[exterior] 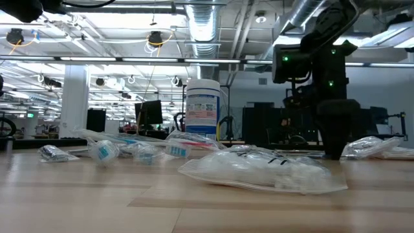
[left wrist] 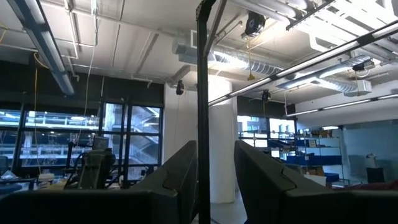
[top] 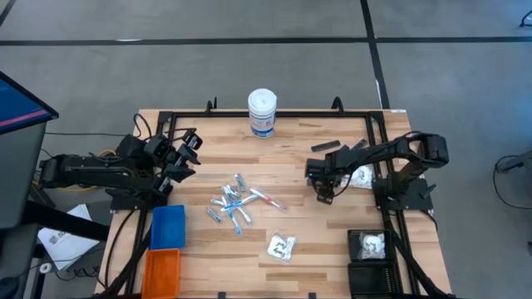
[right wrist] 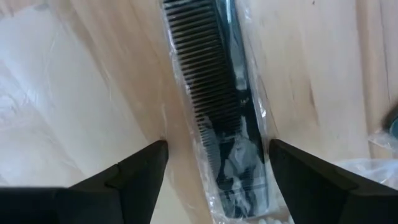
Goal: Pick & Place Travel size toiletries
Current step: Put the black comb into the bottom black bin
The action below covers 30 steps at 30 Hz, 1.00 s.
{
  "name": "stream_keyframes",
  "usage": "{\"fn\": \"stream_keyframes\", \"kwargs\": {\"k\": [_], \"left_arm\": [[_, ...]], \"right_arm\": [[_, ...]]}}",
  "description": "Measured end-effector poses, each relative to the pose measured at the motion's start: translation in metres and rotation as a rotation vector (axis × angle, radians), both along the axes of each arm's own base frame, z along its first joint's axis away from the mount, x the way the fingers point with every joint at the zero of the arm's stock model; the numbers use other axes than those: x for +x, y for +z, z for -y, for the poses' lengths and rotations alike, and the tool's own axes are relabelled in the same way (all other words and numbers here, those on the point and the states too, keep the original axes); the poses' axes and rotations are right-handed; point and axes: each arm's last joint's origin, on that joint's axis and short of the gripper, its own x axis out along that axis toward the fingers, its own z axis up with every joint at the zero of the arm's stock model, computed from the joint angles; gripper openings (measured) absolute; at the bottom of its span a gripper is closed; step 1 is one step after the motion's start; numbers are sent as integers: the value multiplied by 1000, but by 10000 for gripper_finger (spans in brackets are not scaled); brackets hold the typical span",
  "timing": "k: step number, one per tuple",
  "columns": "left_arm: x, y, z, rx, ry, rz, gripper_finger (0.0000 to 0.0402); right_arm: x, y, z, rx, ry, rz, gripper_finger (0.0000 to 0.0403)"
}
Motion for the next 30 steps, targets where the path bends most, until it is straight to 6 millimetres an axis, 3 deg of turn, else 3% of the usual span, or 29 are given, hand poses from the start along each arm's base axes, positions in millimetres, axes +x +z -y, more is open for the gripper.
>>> {"fn": "stream_keyframes", "kwargs": {"k": [7, 18, 30], "left_arm": [[0, 0, 0, 0, 0, 0, 100], [0, 0, 0, 0, 0, 0, 100], [0, 0, 0, 1, 0, 1, 100]], "right_arm": [[-2, -2, 3, -8, -50, 7, 233], [0, -1, 1, -10, -60, 23, 95], [21, 17, -14, -8, -14, 57, 64]]}}
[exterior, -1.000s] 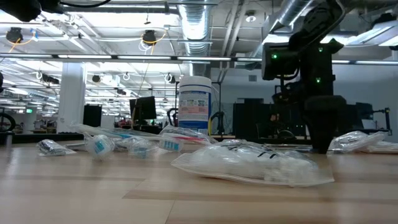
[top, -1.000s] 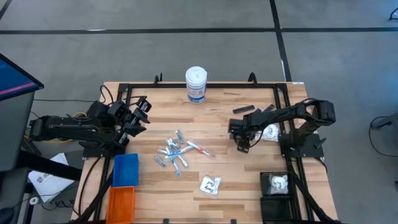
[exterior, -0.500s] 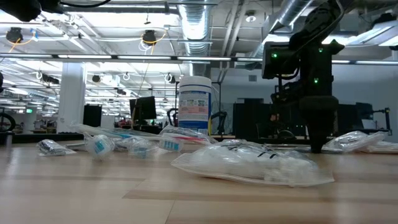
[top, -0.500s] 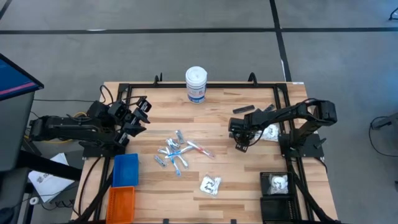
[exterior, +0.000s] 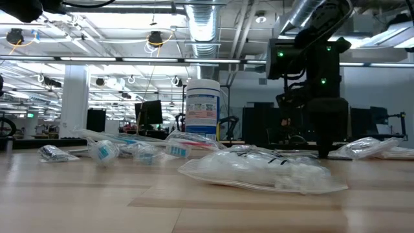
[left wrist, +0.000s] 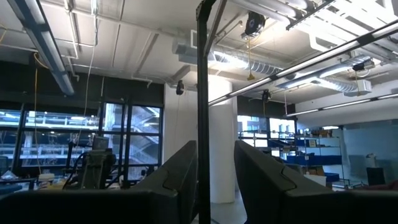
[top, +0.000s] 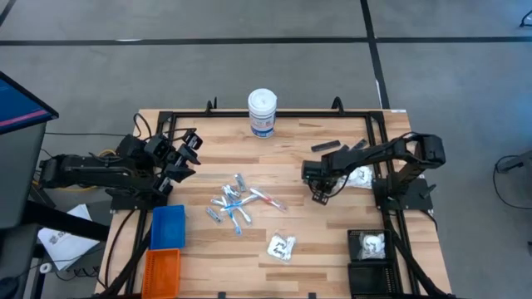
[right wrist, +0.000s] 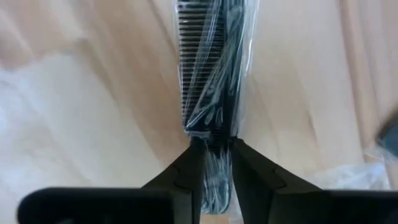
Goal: Pick & Place Travel size toiletries
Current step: Put the black comb into the bottom black bin
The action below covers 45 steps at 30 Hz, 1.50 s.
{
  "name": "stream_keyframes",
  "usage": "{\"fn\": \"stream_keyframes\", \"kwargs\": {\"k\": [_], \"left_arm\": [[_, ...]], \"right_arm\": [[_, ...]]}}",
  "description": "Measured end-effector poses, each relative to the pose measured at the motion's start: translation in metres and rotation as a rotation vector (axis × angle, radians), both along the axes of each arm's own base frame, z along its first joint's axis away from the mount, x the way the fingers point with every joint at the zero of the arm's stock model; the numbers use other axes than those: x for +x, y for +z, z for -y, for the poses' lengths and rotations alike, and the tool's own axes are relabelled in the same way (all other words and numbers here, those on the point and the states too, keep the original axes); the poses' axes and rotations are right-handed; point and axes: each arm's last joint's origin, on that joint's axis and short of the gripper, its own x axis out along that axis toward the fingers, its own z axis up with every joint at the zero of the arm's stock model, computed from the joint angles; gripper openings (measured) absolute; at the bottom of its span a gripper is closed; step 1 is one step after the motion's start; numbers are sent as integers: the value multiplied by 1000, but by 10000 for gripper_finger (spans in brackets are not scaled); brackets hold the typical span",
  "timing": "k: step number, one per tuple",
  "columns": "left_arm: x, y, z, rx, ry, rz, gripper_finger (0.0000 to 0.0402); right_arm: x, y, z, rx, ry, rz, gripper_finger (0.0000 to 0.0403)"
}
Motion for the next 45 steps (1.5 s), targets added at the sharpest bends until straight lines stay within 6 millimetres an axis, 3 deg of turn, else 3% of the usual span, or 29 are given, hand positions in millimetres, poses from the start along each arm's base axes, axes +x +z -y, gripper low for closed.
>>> {"fn": "stream_keyframes", "kwargs": {"k": [8, 31, 39, 45], "left_arm": [[0, 0, 0, 0, 0, -1, 100], [0, 0, 0, 0, 0, -2, 100], [6, -3, -1, -3, 0, -25, 100], [18, -10, -2, -4, -10, -83, 100]], "right_arm": [[4, 5, -3, 21, 14, 11, 4], [7, 11, -7, 112, -81, 64, 0], [7, 3, -2, 149, -152, 109, 0], [8, -7, -2, 289, -191, 207, 0]]}}
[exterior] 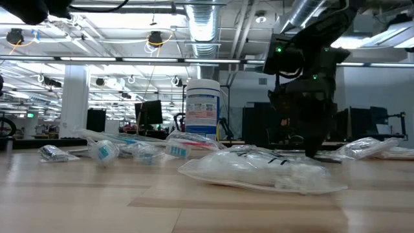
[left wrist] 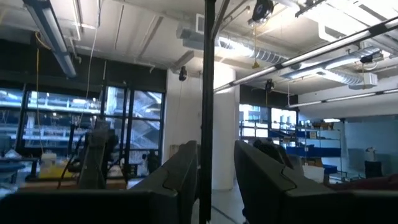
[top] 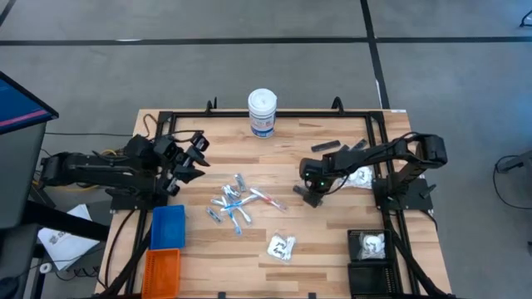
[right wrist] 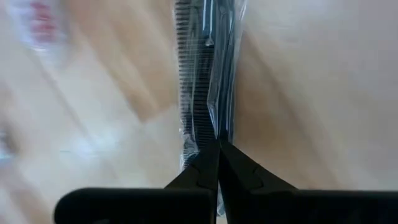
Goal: Pick & Place Travel size toiletries
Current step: Put the black comb into the bottom black bin
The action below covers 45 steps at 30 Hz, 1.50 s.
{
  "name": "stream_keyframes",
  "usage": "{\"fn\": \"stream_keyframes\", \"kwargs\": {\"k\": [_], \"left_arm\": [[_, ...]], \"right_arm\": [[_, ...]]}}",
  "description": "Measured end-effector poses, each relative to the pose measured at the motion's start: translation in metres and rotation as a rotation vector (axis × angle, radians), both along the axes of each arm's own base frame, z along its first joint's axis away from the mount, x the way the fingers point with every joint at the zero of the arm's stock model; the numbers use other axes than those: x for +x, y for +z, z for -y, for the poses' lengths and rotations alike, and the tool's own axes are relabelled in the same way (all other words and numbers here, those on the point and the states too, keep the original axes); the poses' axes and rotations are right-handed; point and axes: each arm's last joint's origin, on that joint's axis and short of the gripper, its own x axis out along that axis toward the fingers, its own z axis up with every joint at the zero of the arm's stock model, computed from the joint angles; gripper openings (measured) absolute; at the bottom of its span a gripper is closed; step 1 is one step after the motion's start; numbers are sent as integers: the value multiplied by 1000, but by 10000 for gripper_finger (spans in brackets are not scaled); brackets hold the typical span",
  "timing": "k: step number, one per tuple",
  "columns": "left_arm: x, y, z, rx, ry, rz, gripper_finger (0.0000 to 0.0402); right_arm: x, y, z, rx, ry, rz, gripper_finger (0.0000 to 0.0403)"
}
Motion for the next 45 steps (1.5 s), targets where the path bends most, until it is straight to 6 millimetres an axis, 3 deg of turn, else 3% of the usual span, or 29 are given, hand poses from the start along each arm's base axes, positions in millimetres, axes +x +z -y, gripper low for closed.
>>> {"fn": "stream_keyframes", "kwargs": {"k": [3, 7, 9, 15, 20, 27, 33, 38, 41, 45], "left_arm": [[13, 1, 2, 68, -122, -60, 100], [44, -7, 5, 150, -257, -286, 100], [62, -19, 8, 228, -181, -411, 100], [113, -59, 26, 584, 271, -749, 100], [142, -78, 43, 642, 270, -815, 100], [146, -83, 57, 657, 228, -822, 100], [135, -63, 57, 606, 240, -779, 100], [128, -60, 58, 595, 211, -772, 100], [126, -66, 59, 599, 169, -792, 100], [128, -70, 58, 600, 168, -804, 100]], "right_arm": [[-4, -5, 2, 34, -40, 8, 0], [-9, -10, 6, 47, -80, -13, 0], [-10, -11, 7, 54, -93, -22, 0], [-9, -11, 5, 78, -82, -11, 0], [-4, -10, -4, 168, -39, 40, 0], [10, -1, -21, 195, 85, 229, 0], [12, 40, -39, 176, 227, 452, 0], [3, 71, -41, 119, 222, 585, 0], [-6, 79, -42, 91, 174, 561, 2], [-11, 67, -60, 81, 134, 433, 37]]}}
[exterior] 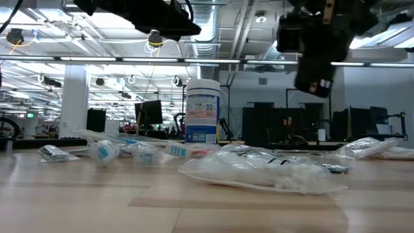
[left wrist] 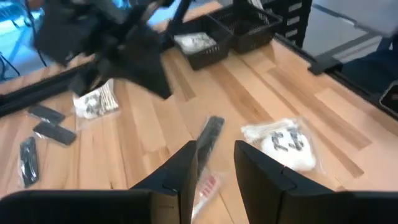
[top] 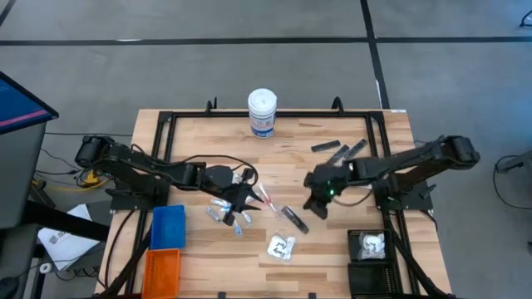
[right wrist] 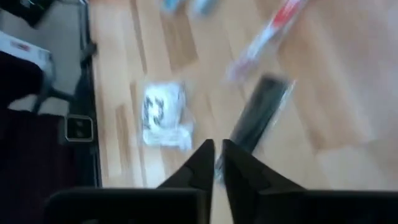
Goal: Pick & Place Travel size toiletries
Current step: Put the black comb into the bottom black bin
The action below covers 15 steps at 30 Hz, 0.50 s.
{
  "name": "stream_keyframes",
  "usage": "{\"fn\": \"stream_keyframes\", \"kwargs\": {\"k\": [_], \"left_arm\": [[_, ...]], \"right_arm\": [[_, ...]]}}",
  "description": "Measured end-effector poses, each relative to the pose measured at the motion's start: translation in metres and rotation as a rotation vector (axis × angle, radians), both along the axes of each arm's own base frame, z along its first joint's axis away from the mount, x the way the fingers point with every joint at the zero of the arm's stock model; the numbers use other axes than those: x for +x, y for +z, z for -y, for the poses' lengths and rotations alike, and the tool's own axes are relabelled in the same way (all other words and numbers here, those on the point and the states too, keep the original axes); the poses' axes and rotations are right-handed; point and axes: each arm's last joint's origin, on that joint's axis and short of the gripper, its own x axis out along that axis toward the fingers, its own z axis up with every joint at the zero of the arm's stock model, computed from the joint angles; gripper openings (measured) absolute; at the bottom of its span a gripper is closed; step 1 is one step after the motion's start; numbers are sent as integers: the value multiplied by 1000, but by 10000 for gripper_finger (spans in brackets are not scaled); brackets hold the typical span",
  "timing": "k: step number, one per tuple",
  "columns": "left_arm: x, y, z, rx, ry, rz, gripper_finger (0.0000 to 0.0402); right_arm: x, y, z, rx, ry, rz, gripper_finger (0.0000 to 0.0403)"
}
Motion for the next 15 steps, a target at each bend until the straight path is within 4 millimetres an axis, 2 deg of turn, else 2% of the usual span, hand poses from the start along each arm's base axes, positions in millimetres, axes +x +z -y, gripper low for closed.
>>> {"fn": "stream_keyframes", "kwargs": {"k": [6, 9, 12, 15], "left_arm": [[0, 1, 0, -7, 3, 11, 100], [1, 1, 0, -8, 3, 13, 100], [1, 2, 0, -8, 3, 16, 100], [1, 2, 0, -8, 3, 19, 100]], "right_arm": [[5, -34, -40, 6, 18, -175, 141], [10, -32, -58, -73, 31, -196, 161], [21, -30, -73, -145, 65, -166, 122], [35, -35, -80, -193, 86, -179, 33]]}}
